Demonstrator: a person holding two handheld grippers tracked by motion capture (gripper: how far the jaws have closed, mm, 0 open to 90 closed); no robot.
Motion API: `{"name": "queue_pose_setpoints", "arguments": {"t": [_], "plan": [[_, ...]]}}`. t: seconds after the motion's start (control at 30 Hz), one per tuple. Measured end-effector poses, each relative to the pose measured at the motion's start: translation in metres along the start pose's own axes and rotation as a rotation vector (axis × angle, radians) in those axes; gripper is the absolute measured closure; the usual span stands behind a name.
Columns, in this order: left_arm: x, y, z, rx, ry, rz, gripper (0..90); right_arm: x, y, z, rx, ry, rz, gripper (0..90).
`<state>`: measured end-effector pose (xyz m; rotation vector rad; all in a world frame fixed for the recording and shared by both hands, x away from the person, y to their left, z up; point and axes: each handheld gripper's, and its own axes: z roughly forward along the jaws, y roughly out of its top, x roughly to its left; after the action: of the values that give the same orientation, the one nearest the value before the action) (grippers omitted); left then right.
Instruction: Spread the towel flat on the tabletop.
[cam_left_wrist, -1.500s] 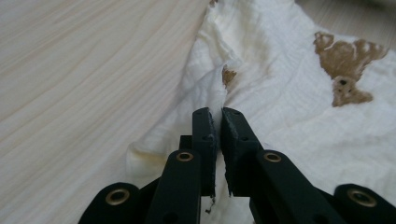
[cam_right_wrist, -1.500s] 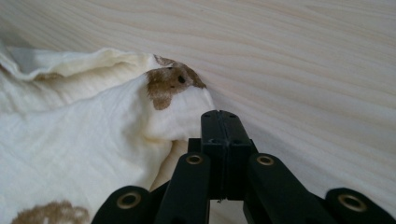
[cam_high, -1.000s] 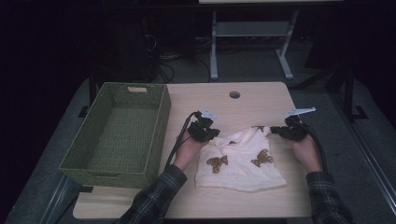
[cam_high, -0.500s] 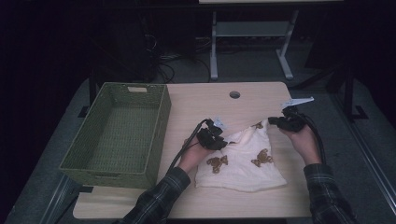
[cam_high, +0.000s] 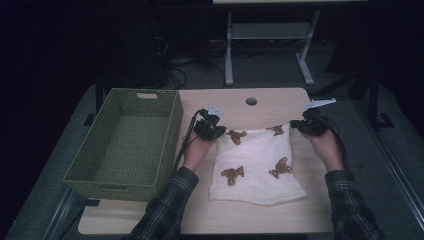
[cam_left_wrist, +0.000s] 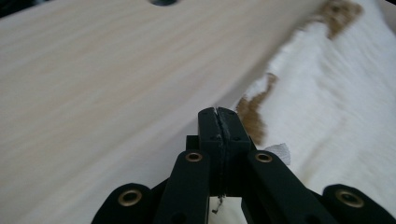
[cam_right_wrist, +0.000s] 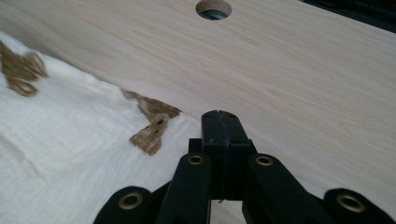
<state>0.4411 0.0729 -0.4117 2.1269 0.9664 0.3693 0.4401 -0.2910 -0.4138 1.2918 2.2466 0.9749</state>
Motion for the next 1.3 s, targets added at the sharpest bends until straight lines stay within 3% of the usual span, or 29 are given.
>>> {"name": "queue_pose_setpoints", "arguments": {"t": [0.1, 0.17, 0.27, 0.43, 0.5, 0.6, 0.7, 0.87, 1.0, 1.13, 1.3], "plan": [[0.015, 0.001, 0.006, -0.004, 0.038, -0.041, 88.8, -0.001, -0.001, 0.01, 0.007, 0.002, 0.015, 89.1], [0.024, 0.0, 0.012, 0.006, 0.064, -0.046, 88.9, -0.001, -0.003, 0.014, 0.002, 0.006, 0.036, 79.7], [0.035, -0.003, 0.023, 0.006, 0.083, -0.074, 88.8, 0.0, -0.005, 0.016, 0.02, 0.028, 0.046, 81.7], [0.042, -0.009, 0.038, 0.043, 0.079, -0.096, 88.7, 0.001, -0.012, 0.026, 0.081, 0.094, 0.043, 89.7], [0.043, -0.01, 0.041, 0.056, 0.093, -0.086, 88.7, 0.004, -0.015, 0.033, 0.114, 0.108, 0.035, 89.8], [0.044, -0.012, 0.041, 0.05, 0.089, -0.108, 86.7, 0.008, -0.019, 0.043, 0.142, 0.11, 0.028, 89.9], [0.036, -0.011, 0.035, 0.051, 0.06, -0.095, 73.8, 0.007, -0.023, 0.047, 0.147, 0.077, 0.024, 89.7], [0.018, -0.009, 0.012, 0.043, -0.004, -0.074, 60.0, 0.006, -0.029, 0.03, 0.111, 0.113, 0.059, 84.7], [-0.003, -0.018, -0.004, 0.051, -0.053, -0.043, 58.6, 0.017, -0.042, 0.012, 0.098, 0.135, 0.04, 83.2], [-0.019, -0.038, -0.012, 0.07, -0.088, -0.027, 58.9, 0.027, -0.058, -0.005, 0.088, 0.167, 0.032, 84.7], [-0.037, -0.061, -0.022, 0.103, -0.133, 0.001, 60.6, 0.048, -0.073, -0.02, 0.085, 0.193, -0.011, 88.3]]}}
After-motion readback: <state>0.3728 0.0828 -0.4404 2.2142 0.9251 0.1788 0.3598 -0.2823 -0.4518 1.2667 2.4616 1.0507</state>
